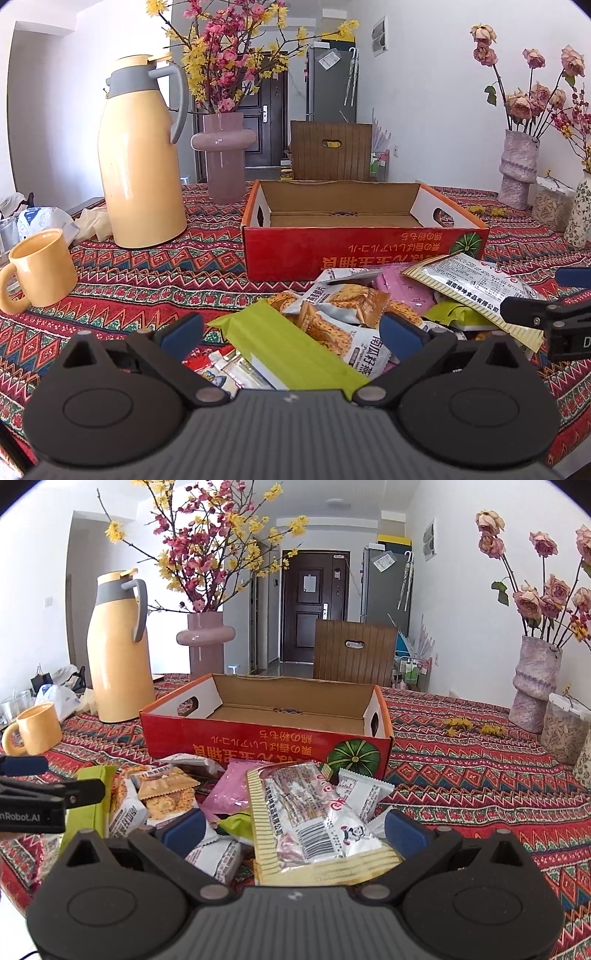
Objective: Organize snacks
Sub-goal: 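Grasp the green bar with the left tool while the right tool grasps a white packet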
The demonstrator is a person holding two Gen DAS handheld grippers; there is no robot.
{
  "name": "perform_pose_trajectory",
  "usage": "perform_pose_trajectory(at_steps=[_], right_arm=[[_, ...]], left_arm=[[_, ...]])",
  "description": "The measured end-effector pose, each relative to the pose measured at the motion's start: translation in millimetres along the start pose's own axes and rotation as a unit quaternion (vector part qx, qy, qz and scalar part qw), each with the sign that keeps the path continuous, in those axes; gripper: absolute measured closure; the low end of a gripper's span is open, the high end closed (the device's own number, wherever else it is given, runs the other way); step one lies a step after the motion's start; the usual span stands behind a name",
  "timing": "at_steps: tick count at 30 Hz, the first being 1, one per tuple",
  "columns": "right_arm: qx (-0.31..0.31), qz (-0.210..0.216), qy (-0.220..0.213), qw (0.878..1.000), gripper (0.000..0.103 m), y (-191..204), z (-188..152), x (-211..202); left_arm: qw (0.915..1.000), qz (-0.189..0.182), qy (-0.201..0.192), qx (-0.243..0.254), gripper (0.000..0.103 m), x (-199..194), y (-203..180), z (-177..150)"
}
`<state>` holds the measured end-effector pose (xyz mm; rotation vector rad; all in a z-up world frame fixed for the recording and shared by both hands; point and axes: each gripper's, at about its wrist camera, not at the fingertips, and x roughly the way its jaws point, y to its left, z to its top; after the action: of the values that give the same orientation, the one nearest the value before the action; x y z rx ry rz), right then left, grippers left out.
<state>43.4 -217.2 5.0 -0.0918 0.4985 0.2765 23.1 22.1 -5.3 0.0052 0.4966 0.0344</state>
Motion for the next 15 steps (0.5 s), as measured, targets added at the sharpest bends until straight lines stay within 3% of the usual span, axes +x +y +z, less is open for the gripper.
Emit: perform_pose_trajectory(at_steps=[5,7,15], right_arm=[[-0.012,0.01,0.035,0.999,0.002,-6,10,27],[-0.014,0.017,0.05,0.999,0.01,-8,11,38],[-0.037,0.052,0.089,0.994,0.023,-8,14,59]], left_arm=[[1.0,0.003,0.005,-0.005,0.0,7,4,3],[1.0,0.003,0.006,-0.005,0.0,9,4,4],[0.9999,0.003,0.011,-0.004,0.0,17,6,6]])
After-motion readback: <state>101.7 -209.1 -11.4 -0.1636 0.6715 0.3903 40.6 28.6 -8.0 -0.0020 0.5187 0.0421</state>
